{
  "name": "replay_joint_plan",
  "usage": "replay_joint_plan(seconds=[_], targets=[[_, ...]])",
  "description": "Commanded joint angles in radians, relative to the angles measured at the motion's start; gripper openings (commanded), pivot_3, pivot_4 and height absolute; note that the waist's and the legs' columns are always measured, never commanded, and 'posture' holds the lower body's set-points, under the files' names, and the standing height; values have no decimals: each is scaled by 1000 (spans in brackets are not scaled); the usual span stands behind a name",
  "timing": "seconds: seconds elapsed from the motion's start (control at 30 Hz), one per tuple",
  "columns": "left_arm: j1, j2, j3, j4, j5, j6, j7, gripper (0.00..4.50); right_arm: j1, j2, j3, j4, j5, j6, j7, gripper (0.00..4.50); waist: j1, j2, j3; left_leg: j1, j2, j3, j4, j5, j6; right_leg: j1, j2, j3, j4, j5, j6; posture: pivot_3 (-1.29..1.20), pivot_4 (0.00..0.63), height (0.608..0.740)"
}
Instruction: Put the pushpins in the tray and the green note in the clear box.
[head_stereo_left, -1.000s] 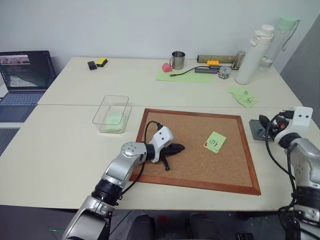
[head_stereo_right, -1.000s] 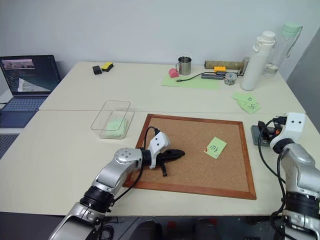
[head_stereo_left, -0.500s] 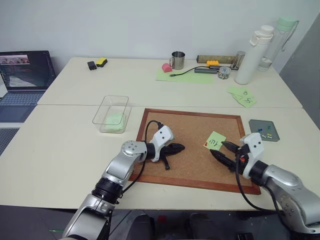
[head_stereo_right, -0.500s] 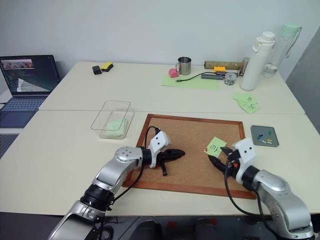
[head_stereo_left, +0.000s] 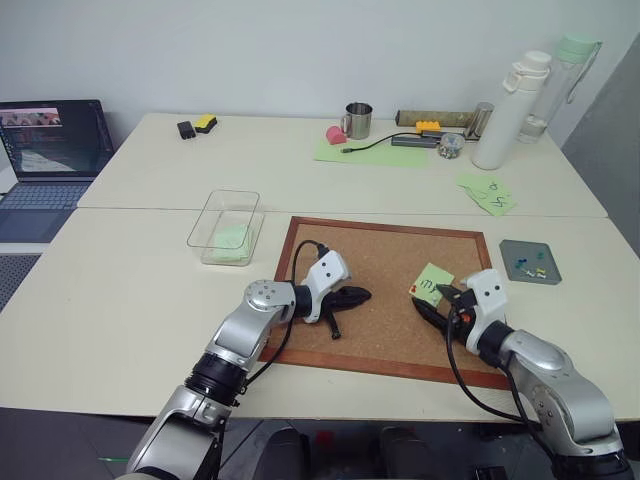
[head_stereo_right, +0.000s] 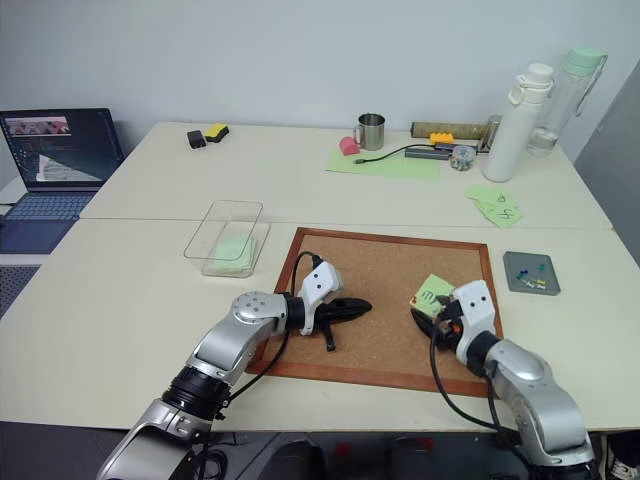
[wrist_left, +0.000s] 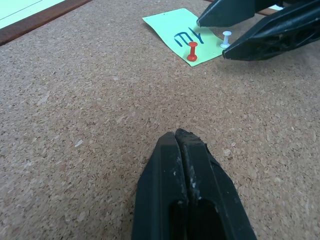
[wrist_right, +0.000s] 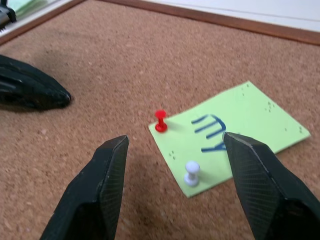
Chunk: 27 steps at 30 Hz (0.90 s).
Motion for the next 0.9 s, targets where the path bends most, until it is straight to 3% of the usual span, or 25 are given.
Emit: replay_joint_plan(seconds=[0.03, 0.4, 0.9], targets=[[25, 14, -14, 38, 32, 35, 13, 0, 11, 4, -20, -7, -3, -36, 8, 2369, 0, 0, 0, 0, 0, 0, 0, 0, 0, 0, 0, 0, 0, 0, 0, 0, 150, 740], [20, 8, -16, 42, 33, 33, 15, 0, 23, 27, -49, 4, -2, -53, 1, 94, 0, 0, 0, 0, 0, 0, 0, 0, 0, 0, 0, 0, 0, 0, 0, 0, 150, 740], [25, 15, -21, 40, 34, 34, 7, 0, -14, 73, -112, -117, 101, -7, -18, 94, -1, 0, 0, 0, 0, 0, 0, 0, 0, 0, 0, 0, 0, 0, 0, 0, 150, 740]])
